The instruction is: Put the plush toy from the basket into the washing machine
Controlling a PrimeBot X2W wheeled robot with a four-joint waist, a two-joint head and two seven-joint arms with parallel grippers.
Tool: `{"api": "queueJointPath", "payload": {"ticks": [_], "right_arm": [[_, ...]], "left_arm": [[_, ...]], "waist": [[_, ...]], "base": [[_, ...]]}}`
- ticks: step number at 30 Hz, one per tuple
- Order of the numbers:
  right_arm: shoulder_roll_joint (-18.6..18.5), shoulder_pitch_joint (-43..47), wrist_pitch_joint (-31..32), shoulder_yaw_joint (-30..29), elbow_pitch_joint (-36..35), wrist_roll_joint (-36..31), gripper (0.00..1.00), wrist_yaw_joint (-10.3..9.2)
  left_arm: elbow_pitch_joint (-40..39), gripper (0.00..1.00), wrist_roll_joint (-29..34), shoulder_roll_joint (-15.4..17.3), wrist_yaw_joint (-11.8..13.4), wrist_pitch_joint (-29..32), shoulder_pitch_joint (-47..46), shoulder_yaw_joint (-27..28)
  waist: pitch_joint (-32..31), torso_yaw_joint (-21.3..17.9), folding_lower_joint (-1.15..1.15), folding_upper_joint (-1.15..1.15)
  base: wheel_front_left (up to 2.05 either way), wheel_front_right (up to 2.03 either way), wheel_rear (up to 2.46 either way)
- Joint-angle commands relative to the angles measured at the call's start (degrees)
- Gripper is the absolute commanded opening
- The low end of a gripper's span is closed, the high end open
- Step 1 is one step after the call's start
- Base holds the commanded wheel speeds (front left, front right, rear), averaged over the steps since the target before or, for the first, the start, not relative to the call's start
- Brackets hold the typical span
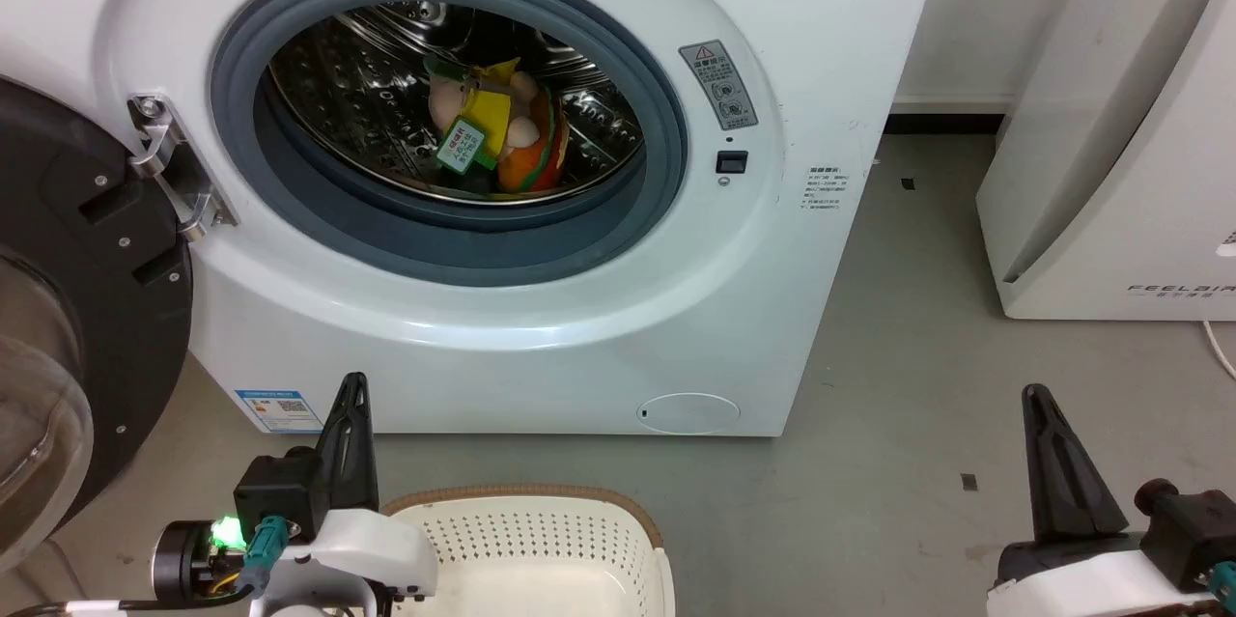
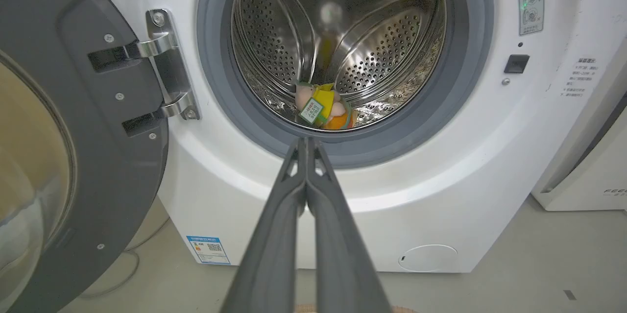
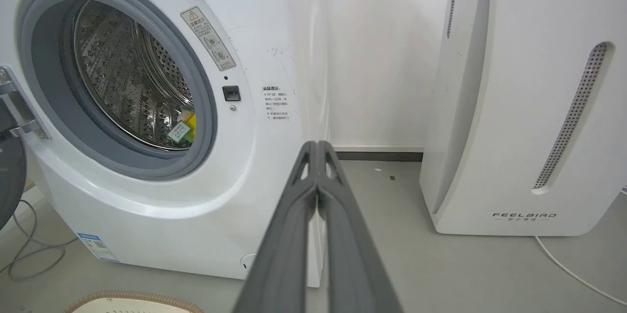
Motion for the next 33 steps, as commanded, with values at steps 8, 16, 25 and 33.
{"api": "queueJointPath", "payload": {"ticks": [8, 16, 25, 33], "right_arm": [[0.0, -0.7, 1.3, 0.4, 0.1, -1.2, 0.00, -0.02], [0.0, -0.9, 2.2, 0.7, 0.1, -1.7, 0.00, -0.02], [0.0, -1.2, 3.3, 1.1, 0.1, -2.3, 0.00, -0.02], [0.0, -1.3, 4.1, 1.3, 0.1, -2.7, 0.00, -0.03]], "left_arm": [[-1.3, 0.00, 0.5, 0.0, -0.3, 1.1, 1.1, -0.1], [-2.0, 0.00, 0.7, 0.0, -0.5, 2.0, 1.4, -0.1], [-2.9, 0.00, 0.9, 0.0, -0.7, 3.1, 1.7, -0.1], [-3.6, 0.00, 1.1, 0.0, -0.9, 3.9, 1.9, -0.1]], "waist": [[-0.3, -0.1, 0.00, 0.00], [-0.5, -0.1, 0.00, 0.00], [-0.8, -0.2, 0.00, 0.00], [-1.0, -0.3, 0.00, 0.00]], "base": [[0.00, 0.00, 0.00], [0.00, 0.00, 0.00], [0.00, 0.00, 0.00], [0.00, 0.00, 0.00]]}}
